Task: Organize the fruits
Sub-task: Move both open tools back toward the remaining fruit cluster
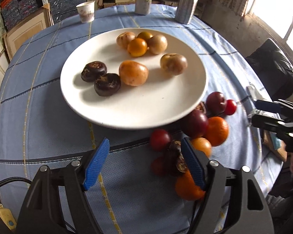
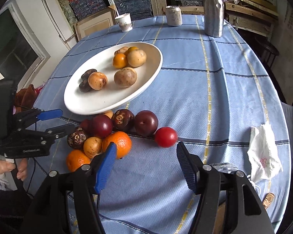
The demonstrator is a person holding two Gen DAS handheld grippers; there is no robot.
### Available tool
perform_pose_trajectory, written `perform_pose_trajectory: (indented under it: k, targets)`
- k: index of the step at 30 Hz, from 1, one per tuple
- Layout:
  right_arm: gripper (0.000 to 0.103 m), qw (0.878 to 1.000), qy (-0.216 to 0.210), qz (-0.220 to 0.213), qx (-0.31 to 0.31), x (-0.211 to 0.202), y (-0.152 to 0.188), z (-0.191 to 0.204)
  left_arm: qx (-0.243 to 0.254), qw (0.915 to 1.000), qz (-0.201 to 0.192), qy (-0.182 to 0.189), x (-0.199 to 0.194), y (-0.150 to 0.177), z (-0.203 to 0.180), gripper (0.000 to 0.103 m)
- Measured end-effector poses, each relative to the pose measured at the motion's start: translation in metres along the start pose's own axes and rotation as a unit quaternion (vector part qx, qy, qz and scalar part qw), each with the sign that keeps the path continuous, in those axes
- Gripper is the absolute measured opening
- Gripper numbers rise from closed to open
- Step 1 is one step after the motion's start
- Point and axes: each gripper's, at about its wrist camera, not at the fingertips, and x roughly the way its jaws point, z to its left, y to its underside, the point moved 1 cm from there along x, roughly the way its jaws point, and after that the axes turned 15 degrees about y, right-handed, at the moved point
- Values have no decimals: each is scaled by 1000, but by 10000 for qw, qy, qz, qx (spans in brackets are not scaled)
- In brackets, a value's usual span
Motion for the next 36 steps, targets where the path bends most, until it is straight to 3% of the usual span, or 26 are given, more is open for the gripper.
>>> perform_pose_trajectory:
  k: [8,18,21,23,26,36]
  targets:
    - [66,9998,127,68,99,-2,2,-11,-354,9993,79,-97,16,-17,13,79]
    - [66,9997,112,133,142,2,0,-14,-374,9978,402,-362,31,-30,19,80]
    - [66,9997,105,175,149,5,1,-14,-538,9965,327,-554,29,-34,34,79]
    - [66,9996,78,215,156,8,0,-13,-750,9948,362,-594,28,-36,50,72]
    - [66,9997,40,226,130,11,-1,-10,-904,9943,286,-483,24,-34,62,71]
    - [66,9996,-177,191,-102,14,-8,7,-536,9984,99,-179,4,-8,39,72]
